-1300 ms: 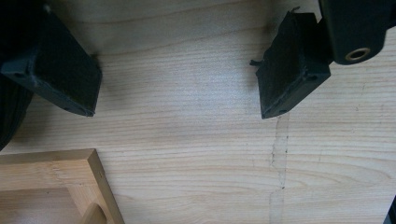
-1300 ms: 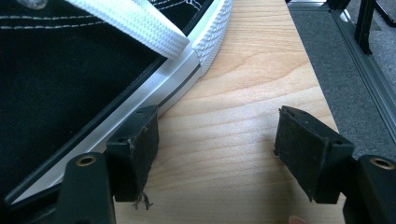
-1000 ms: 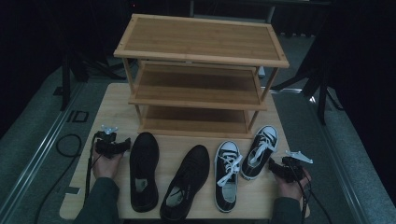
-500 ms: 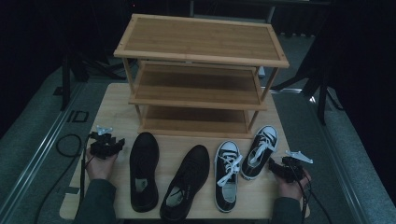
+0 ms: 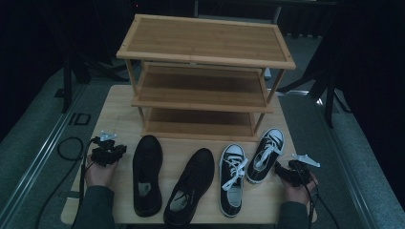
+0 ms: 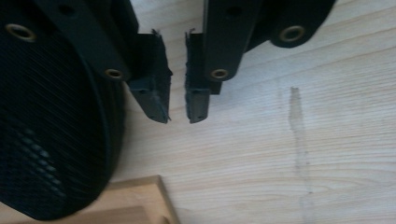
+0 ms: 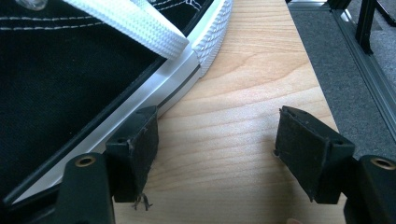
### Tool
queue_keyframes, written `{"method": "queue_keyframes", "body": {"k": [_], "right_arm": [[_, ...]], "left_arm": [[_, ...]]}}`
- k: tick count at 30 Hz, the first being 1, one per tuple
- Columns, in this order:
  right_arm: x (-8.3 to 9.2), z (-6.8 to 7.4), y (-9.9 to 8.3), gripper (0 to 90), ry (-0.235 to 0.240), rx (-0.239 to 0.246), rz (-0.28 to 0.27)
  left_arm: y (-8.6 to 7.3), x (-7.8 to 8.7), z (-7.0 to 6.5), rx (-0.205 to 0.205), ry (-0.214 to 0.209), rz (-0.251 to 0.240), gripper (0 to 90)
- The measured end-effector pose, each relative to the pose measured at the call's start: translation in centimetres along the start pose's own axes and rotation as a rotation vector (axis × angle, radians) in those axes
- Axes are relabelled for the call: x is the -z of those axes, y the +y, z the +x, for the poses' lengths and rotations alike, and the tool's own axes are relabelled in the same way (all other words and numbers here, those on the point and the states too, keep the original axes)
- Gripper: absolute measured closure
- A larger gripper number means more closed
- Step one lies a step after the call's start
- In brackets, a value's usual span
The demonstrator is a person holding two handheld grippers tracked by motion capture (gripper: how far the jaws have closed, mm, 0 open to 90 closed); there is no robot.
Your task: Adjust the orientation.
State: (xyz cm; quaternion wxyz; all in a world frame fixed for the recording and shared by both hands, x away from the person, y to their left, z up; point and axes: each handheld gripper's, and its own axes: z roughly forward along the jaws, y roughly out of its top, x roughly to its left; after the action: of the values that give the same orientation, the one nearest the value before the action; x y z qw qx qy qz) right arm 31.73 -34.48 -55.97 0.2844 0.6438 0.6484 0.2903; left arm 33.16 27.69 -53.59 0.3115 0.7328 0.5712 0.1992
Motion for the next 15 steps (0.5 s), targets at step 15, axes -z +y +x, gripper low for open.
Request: {"method": "queue_keyframes", "body": {"k": [15], "right_arm": [[0.0, 0.0, 0.0, 29.6, 0.001, 0.001, 0.000]], "left_arm": [[-0.8, 0.7, -1.6, -0.048, -0.056, 0.029, 89.6]]}}
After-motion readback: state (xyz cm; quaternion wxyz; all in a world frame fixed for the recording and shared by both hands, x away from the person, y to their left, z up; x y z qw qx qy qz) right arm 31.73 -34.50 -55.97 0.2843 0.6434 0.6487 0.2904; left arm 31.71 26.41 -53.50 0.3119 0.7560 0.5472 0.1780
